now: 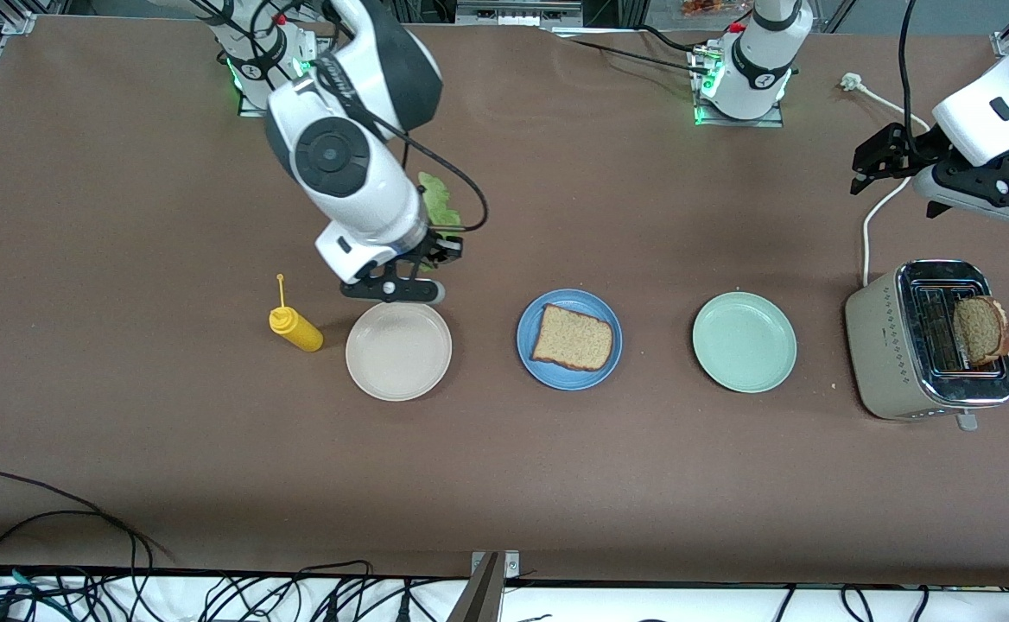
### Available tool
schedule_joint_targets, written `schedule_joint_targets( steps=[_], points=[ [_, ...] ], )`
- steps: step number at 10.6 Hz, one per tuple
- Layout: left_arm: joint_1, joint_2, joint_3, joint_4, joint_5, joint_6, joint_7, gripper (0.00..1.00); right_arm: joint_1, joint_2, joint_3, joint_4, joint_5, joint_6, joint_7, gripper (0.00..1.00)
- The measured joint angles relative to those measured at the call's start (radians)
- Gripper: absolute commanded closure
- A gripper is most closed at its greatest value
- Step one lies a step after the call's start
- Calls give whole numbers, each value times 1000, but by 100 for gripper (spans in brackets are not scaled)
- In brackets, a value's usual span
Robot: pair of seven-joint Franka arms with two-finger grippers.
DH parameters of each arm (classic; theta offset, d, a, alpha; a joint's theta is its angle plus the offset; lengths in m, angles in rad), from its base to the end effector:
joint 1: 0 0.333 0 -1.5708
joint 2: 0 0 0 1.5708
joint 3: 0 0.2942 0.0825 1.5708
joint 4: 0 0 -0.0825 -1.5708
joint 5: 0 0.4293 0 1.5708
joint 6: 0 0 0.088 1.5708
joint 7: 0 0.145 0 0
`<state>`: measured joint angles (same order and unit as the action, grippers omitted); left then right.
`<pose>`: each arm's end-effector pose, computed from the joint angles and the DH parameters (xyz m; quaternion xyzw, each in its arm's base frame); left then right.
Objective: Make sandwich in blue plate with both arms
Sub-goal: 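Carry the lettuce leaf with the right gripper over the blue plate, then lower the lettuce leaf onto the bread slice with the right gripper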
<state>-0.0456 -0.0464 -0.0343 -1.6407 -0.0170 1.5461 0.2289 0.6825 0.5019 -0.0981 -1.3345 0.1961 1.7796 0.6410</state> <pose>0.5787 -0.0492 0.5540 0.9878 -0.1537 -0.0235 0.0095 0.5894 0.4314 0.3710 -0.9960 0.0457 0.0633 0.0429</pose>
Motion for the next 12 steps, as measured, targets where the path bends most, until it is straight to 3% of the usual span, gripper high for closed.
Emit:
schedule_joint_targets(
  steps=[5,12],
  points=[
    [0,0,1,0,0,0,0,0,78,247,-3,278,0,13,287,100],
    [0,0,1,1,0,0,0,0,125,430,6,397,40,268,589,100]
  ],
)
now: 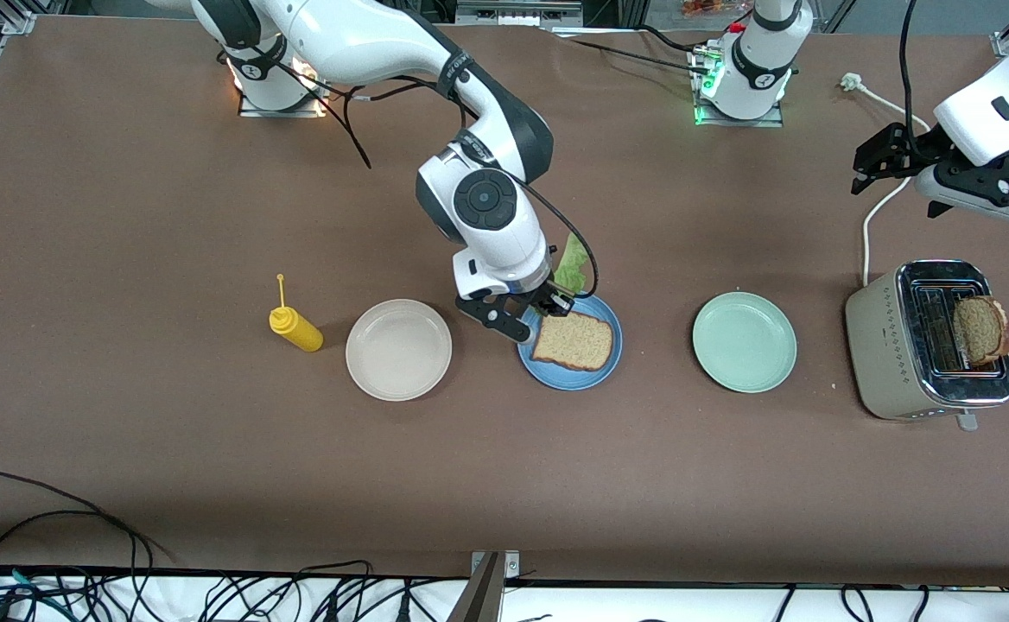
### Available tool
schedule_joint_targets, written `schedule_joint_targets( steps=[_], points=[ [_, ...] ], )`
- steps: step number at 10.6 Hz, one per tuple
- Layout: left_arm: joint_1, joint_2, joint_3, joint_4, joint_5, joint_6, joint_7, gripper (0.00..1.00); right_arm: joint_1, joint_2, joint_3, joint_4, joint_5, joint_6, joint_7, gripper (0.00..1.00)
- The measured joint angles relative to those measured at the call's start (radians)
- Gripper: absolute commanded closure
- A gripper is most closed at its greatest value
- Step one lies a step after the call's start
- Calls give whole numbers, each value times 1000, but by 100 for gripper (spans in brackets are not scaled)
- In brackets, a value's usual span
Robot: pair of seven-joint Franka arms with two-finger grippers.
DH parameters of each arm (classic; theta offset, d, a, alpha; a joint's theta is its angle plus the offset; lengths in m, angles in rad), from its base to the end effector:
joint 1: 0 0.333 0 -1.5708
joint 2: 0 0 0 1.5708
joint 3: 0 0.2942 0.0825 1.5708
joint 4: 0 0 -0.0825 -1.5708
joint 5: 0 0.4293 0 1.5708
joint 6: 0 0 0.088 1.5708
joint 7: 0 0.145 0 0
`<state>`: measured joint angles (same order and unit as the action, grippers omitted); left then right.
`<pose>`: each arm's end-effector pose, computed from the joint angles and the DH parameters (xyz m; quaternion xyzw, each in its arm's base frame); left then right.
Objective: Make sandwich in blue plate with both arms
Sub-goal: 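Lower the lettuce leaf onto the bread slice with the right gripper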
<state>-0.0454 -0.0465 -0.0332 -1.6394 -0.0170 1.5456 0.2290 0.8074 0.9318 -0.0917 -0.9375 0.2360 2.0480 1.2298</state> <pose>0.5788 -0.0484 0.5547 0.9879 -0.1531 -0.0230 0.0095 0.5971 0.5813 0.2705 -0.9545 0.2745 0.0108 0.1160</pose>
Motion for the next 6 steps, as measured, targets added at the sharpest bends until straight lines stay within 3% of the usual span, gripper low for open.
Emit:
schedule_joint_targets(
  steps=[6],
  points=[
    [0,0,0,0,0,0,0,0,-1,68,-4,9,1,97,15,100]
  ],
)
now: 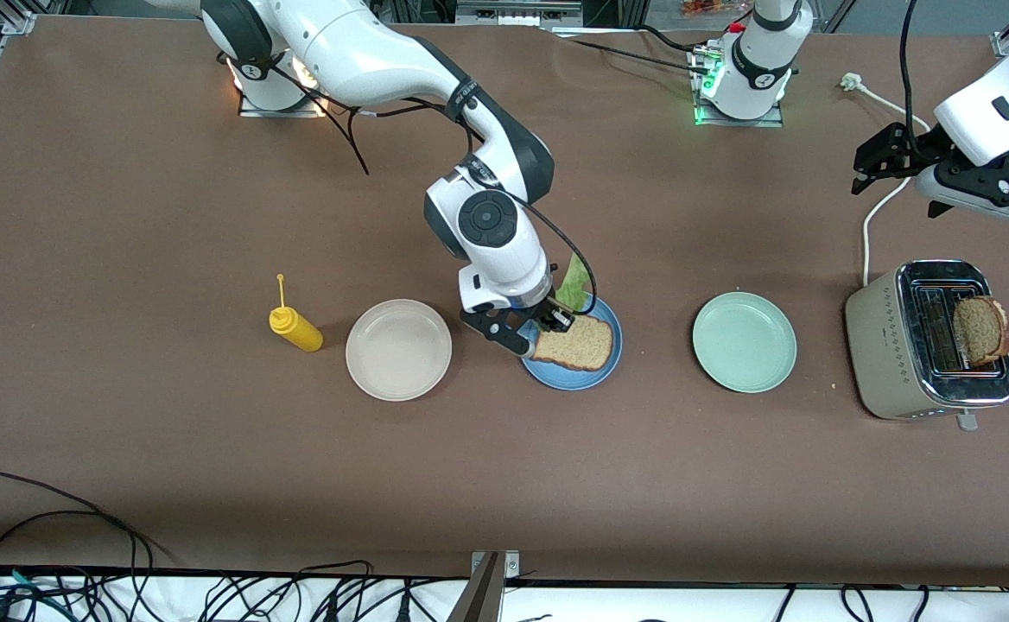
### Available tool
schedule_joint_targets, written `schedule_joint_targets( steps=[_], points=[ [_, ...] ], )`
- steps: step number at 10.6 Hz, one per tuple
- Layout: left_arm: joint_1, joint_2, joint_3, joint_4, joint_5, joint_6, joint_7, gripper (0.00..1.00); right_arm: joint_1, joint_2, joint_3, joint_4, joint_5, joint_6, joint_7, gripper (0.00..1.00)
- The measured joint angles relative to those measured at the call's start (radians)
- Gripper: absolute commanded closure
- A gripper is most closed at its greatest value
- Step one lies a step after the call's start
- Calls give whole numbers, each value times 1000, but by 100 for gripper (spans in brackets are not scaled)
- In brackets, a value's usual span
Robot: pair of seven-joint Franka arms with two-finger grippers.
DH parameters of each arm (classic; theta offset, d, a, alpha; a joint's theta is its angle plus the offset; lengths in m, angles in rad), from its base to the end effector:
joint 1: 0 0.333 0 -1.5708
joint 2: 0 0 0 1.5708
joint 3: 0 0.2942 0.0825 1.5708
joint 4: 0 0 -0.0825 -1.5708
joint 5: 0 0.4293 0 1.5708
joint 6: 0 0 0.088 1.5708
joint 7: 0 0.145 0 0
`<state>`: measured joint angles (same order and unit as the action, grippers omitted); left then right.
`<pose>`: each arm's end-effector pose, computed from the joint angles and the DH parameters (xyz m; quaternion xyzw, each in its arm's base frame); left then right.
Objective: Make sandwich in blue plate with both arms
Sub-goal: 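Lower the lettuce leaf onto the bread slice with the right gripper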
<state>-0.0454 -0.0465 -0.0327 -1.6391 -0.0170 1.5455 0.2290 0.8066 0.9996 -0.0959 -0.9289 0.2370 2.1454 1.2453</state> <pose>0.5788 -0.0481 0.5549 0.9879 -0.1529 -0.0229 0.0095 0.6066 0.5828 0.2296 -0.9490 0.2877 -0.0044 0.1286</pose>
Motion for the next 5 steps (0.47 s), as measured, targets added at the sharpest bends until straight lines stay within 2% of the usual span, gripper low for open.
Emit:
schedule_joint_targets(
  steps=[5],
  points=[
    [0,0,0,1,0,0,0,0,-2,74,-29,0,0,85,-47,100]
  ],
)
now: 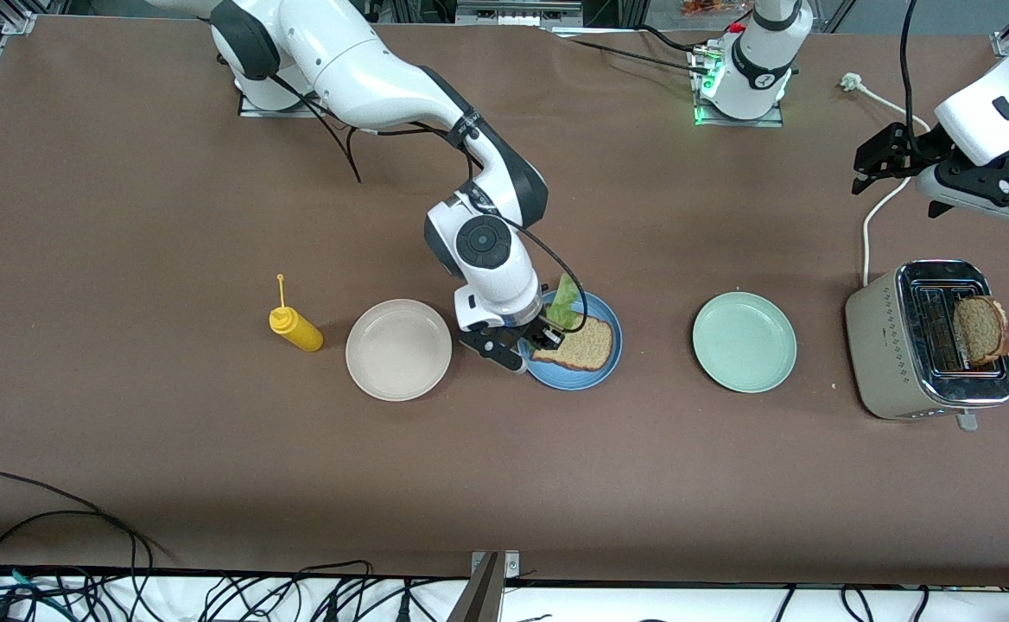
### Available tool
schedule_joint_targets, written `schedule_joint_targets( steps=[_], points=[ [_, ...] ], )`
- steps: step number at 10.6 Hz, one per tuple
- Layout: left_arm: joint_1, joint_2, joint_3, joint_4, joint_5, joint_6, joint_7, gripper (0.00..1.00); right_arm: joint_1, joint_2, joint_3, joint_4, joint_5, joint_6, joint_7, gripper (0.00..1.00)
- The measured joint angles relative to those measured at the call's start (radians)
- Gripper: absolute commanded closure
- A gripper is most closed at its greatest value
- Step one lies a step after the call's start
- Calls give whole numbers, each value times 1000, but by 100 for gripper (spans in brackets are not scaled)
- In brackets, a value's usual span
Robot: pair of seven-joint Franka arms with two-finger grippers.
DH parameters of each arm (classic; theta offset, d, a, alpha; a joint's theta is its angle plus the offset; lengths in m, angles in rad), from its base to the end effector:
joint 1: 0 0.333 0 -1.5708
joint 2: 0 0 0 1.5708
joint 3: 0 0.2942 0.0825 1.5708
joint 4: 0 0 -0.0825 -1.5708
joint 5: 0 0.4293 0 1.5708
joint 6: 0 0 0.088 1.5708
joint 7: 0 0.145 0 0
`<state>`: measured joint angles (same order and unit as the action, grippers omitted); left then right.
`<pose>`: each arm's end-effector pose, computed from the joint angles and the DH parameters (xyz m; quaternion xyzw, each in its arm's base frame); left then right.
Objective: Make sandwich in blue plate with both arms
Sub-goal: 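Lower the lettuce leaf onto the bread slice with the right gripper, then open the right gripper to release the lettuce on the bread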
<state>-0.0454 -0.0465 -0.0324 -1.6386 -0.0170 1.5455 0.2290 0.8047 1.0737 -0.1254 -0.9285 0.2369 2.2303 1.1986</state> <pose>0.5789 -0.0479 0.5551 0.9880 -0.1527 -0.0227 0.0095 0.6211 0.5687 0.1786 -0.9527 0.2762 -0.0279 0.1236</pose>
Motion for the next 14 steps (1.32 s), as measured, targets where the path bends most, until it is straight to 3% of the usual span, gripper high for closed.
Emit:
schedule_joint_targets(
  steps=[1,2,3,14],
  points=[
    [0,0,0,0,0,0,0,0,0,9,-2,0,0,20,-6,84],
    [0,0,0,0,0,0,0,0,0,16,-2,0,0,36,-9,28],
    [0,0,0,0,0,0,0,0,0,20,-2,0,0,42,-10,0],
    [0,0,2,0,0,-26,0,0,1,21,-7,0,-2,40,-35,0]
  ],
)
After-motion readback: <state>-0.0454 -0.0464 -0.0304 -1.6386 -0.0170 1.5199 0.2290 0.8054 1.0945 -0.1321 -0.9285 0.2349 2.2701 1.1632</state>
